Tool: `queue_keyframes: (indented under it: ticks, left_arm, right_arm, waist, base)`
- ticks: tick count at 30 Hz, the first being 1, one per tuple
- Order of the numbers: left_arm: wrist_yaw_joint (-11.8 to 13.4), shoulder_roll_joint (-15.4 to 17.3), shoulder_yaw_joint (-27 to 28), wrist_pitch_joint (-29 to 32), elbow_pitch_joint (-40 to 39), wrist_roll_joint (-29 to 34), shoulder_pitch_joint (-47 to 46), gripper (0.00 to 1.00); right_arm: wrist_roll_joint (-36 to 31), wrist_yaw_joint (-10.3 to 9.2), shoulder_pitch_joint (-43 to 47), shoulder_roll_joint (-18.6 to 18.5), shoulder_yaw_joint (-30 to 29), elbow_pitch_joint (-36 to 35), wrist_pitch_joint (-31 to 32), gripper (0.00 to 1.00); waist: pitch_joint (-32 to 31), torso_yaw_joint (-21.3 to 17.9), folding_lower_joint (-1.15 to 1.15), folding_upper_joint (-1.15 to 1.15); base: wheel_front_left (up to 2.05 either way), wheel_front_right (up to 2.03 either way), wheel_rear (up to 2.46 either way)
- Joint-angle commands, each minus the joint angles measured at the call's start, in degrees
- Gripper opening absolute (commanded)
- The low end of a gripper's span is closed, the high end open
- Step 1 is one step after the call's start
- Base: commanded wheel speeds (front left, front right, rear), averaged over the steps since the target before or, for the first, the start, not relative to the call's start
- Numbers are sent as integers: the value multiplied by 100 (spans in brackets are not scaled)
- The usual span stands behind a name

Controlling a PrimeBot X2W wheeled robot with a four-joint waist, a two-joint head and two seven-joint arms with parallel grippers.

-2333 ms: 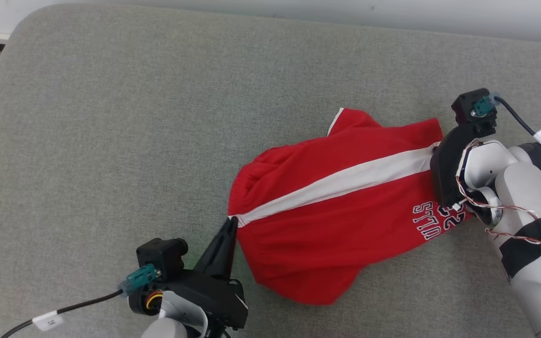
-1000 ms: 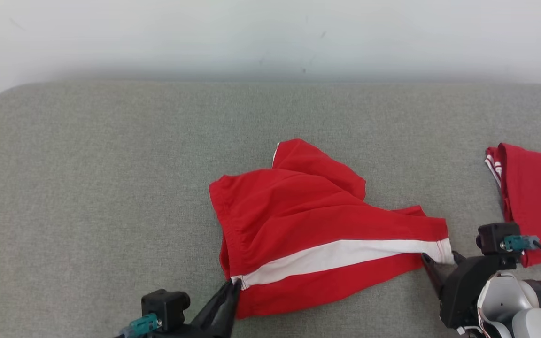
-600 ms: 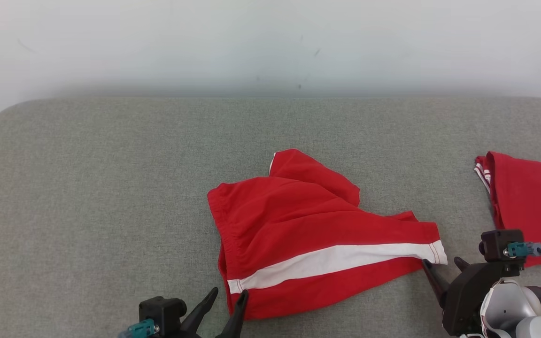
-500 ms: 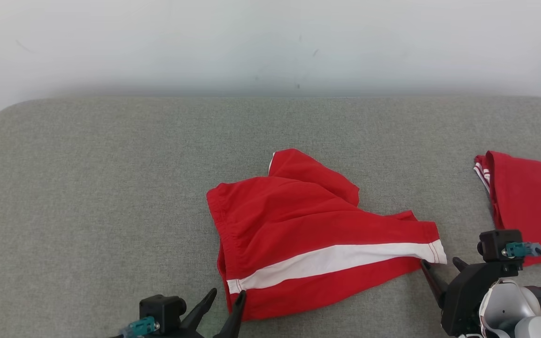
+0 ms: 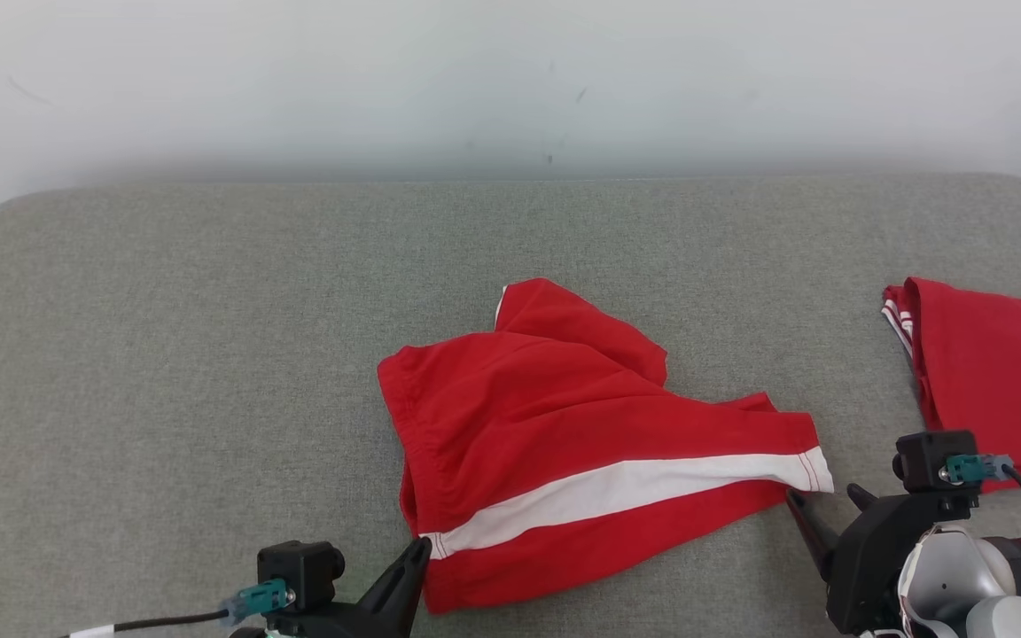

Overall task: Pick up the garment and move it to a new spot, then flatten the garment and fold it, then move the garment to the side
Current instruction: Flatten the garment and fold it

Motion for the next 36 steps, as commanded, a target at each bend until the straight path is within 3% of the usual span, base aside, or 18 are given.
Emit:
queue_keyframes:
  ticks: [1, 13, 14, 15, 19, 20, 23, 25, 26, 32, 36]
  left_arm:
    - [-11, 34, -2, 37, 2, -40, 10, 0]
    - [17, 88, -9, 64, -125, -126, 61, 0]
    - [15, 83, -20, 63, -127, -125, 51, 0]
    - [13, 78, -29, 61, -125, -124, 41, 0]
    - [7, 57, -53, 45, -124, -130, 4, 0]
    - [5, 55, -58, 42, -124, -133, -6, 0]
    - [5, 54, -65, 34, -122, -138, -33, 0]
    - [10, 56, -65, 22, -123, -139, -41, 0]
    - [16, 56, -67, 14, -125, -137, -45, 0]
    - [20, 36, -5, -160, -195, -115, -105, 0]
    - [-107, -60, 230, -382, -487, -353, -244, 0]
  right_arm:
    - [-23, 17, 55, 9, -28, -12, 32, 100]
    - [-333, 17, -411, 177, -378, 370, 124, 100]
    - [-367, 17, -452, 199, -399, 437, 126, 95]
    - [-394, 17, -490, 218, -408, 496, 132, 81]
    - [-497, 17, -625, 293, -464, 672, 164, 68]
    - [-515, 17, -650, 297, -460, 707, 174, 52]
    - [-526, 17, -690, 310, -423, 786, 171, 42]
    - [-517, 17, -721, 301, -396, 799, 145, 24]
    - [-504, 17, -732, 292, -381, 804, 133, 0]
    - [-394, 17, -787, 231, -347, 633, -72, 0]
    - [-159, 17, -821, 215, -345, 229, -173, 0]
  waist:
    - [1, 2, 0, 0]
    - [104, 92, 0, 0]
    - [113, 102, 0, 0]
    - [120, 112, 0, 0]
    - [151, 139, 0, 0]
    - [162, 142, 0, 0]
    - [186, 144, 0, 0]
    - [193, 138, 0, 0]
    - [195, 133, 0, 0]
    - [176, 99, 0, 0]
    - [161, 47, 0, 0]
  base:
    - [0, 0, 0]
    - [0, 0, 0]
    - [0, 0, 0]
    - [0, 0, 0]
    - [0, 0, 0]
    - [0, 0, 0]
    - [0, 0, 0]
    - [0, 0, 0]
    - [0, 0, 0]
    - [0, 0, 0]
    - [0, 0, 0]
